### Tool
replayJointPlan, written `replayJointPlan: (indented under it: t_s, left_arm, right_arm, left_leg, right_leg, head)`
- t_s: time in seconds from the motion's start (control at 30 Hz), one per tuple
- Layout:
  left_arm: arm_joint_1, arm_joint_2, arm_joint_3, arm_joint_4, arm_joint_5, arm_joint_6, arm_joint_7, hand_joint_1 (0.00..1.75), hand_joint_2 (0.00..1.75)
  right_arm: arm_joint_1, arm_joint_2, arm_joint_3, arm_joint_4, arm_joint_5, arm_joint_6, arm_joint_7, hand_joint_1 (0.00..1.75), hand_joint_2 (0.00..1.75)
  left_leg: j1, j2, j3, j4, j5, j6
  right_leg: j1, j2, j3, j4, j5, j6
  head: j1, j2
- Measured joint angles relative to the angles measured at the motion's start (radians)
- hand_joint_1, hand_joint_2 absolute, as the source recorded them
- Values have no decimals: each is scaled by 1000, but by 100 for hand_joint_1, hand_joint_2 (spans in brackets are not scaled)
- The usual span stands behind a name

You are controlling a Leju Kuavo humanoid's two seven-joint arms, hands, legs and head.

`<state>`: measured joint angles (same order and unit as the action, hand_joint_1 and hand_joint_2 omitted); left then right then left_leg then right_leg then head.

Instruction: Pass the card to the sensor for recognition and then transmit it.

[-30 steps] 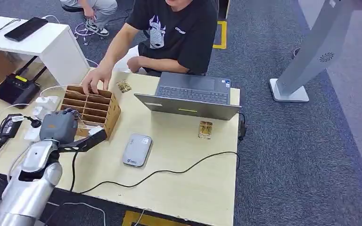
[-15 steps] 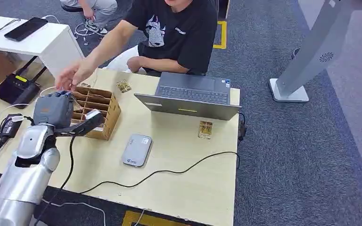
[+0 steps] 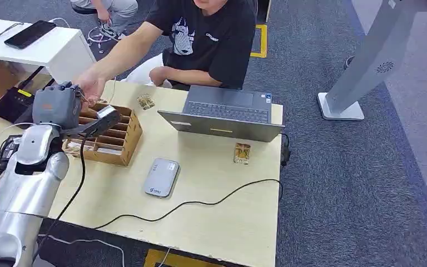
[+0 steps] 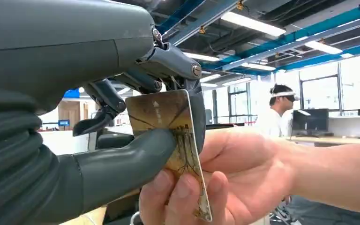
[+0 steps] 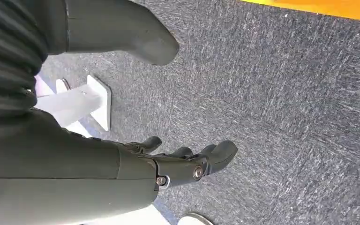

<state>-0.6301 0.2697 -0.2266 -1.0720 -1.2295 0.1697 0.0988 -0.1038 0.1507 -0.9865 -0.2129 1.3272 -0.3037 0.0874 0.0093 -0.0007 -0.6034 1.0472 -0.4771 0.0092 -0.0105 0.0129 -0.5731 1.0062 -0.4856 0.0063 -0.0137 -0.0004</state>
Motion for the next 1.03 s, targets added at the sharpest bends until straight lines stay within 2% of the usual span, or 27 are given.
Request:
replayJointPlan:
  t_s: [0.03, 0.1, 0.3, 1.03]
  left_arm:
    - [0, -3, -3, 3, 0, 5, -2, 175, 175]
    - [2, -10, -9, 7, 1, 16, -3, 0, 175]
    - [21, -32, -18, 10, 2, 62, -2, 0, 175]
    - [33, -51, -21, 10, 9, 76, -7, 0, 175]
  right_arm:
    - [0, 0, 0, 0, 0, 0, 0, 0, 175]
    - [0, 0, 0, 0, 0, -1, 2, 0, 175]
    - [0, 0, 0, 0, -2, -1, 3, 0, 175]
    - [0, 0, 0, 0, -8, -1, 3, 0, 175]
  left_leg:
    - [0, 0, 0, 0, 0, 0]
    - [0, 0, 0, 0, 0, 0]
    - [0, 0, 0, 0, 0, 0]
    - [0, 0, 0, 0, 0, 0]
  right_leg:
    - [0, 0, 0, 0, 0, 0]
    - [0, 0, 0, 0, 0, 0]
    - [0, 0, 0, 0, 0, 0]
    - [0, 0, 0, 0, 0, 0]
  head:
    - [0, 0]
    - [0, 0]
    - [0, 0]
    - [0, 0]
